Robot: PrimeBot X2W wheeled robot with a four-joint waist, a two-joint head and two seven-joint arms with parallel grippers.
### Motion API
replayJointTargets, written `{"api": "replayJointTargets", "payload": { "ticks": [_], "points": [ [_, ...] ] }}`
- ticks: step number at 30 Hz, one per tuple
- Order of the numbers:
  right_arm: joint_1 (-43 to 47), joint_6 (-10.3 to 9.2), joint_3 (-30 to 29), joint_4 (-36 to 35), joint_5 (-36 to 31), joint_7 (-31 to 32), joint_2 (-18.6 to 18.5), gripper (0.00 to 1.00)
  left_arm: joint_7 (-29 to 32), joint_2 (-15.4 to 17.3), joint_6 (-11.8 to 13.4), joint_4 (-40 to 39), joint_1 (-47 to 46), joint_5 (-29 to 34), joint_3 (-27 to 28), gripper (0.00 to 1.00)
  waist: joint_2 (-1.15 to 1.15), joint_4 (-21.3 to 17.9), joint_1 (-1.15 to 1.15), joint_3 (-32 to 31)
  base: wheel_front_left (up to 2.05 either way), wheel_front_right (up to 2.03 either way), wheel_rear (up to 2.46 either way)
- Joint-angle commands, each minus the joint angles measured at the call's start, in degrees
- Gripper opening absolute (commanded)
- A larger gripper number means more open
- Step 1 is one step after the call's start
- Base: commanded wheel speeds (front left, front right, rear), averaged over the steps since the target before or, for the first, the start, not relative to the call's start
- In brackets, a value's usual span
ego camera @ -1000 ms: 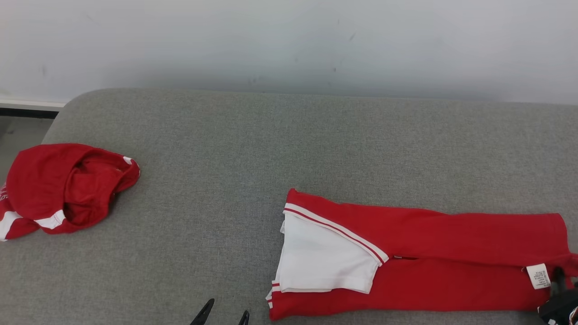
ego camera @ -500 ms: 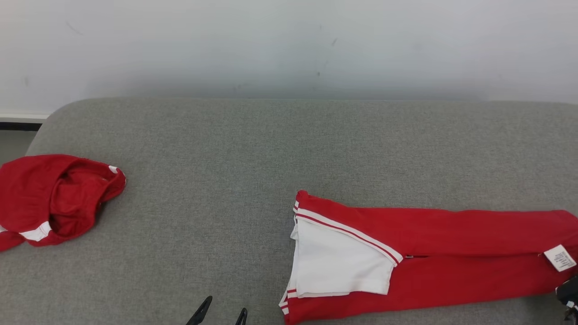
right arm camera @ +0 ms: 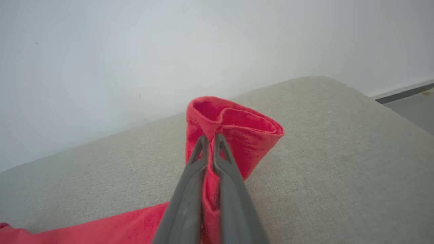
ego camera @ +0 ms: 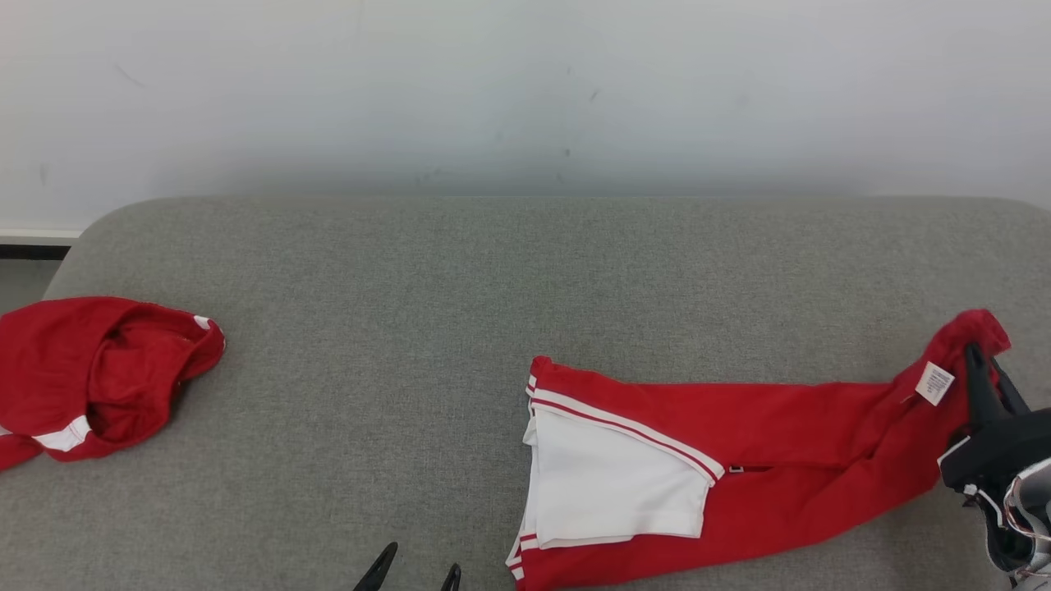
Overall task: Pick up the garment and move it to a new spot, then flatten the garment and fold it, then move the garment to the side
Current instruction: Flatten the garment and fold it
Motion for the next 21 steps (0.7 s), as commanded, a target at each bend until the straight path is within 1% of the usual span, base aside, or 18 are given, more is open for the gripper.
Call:
{"api": "replayJointTargets", "payload": {
  "ticks": [1, 5, 6, 10, 14, 17, 21],
  "points": [
    [0.6, -0.06, 0.5, -2.6, -0.4, 1.4, 0.0, 0.00, -0.3, -0.2, -0.3, 0.5, 0.4, -0.2, 0.0, 1.00, 0.00, 0.3, 0.01, -0.4, 0.00, 0.00, 0.00],
    [1.4, -0.05, 1.7, -9.6, -0.7, 5.8, 2.1, 0.00, -0.3, -0.7, -0.5, 0.9, 0.4, -0.3, -0.1, 1.00, 0.00, 1.1, 0.01, -1.1, 0.00, 0.00, 0.00],
    [1.4, -0.05, 1.7, -9.6, -0.7, 5.8, 2.1, 0.00, -0.3, -0.7, -0.5, 0.9, 0.4, -0.3, -0.1, 1.00, 0.00, 1.1, 0.01, -1.1, 0.00, 0.00, 0.00],
    [1.4, -0.04, 3.2, -15.8, -2.1, 10.1, 4.5, 0.00, -0.3, -1.1, -0.8, 1.4, 0.4, -0.5, -0.2, 1.00, 0.00, 2.1, 0.01, -1.6, 0.00, 0.00, 0.00],
    [2.0, -0.04, 5.1, -20.7, -3.1, 13.5, 6.9, 0.00, -0.3, -1.4, -1.2, 1.7, 0.2, -0.5, 0.0, 1.00, 0.00, 3.3, 0.01, -1.6, 0.00, 0.00, 0.00],
    [2.5, -0.04, 7.3, -23.0, -4.0, 15.0, 8.7, 0.00, -0.3, -1.8, -1.4, 1.9, 0.1, -0.5, 0.0, 1.00, 0.00, 4.2, 0.01, -1.5, 0.00, 0.00, 0.00],
    [2.8, -0.04, 10.0, -23.1, -4.4, 16.0, 11.2, 0.00, -0.3, -2.2, -1.9, 2.1, -0.1, -0.2, 0.2, 1.00, 0.00, 5.3, 0.01, -1.5, 0.00, 0.00, 0.00]
  ]
}}
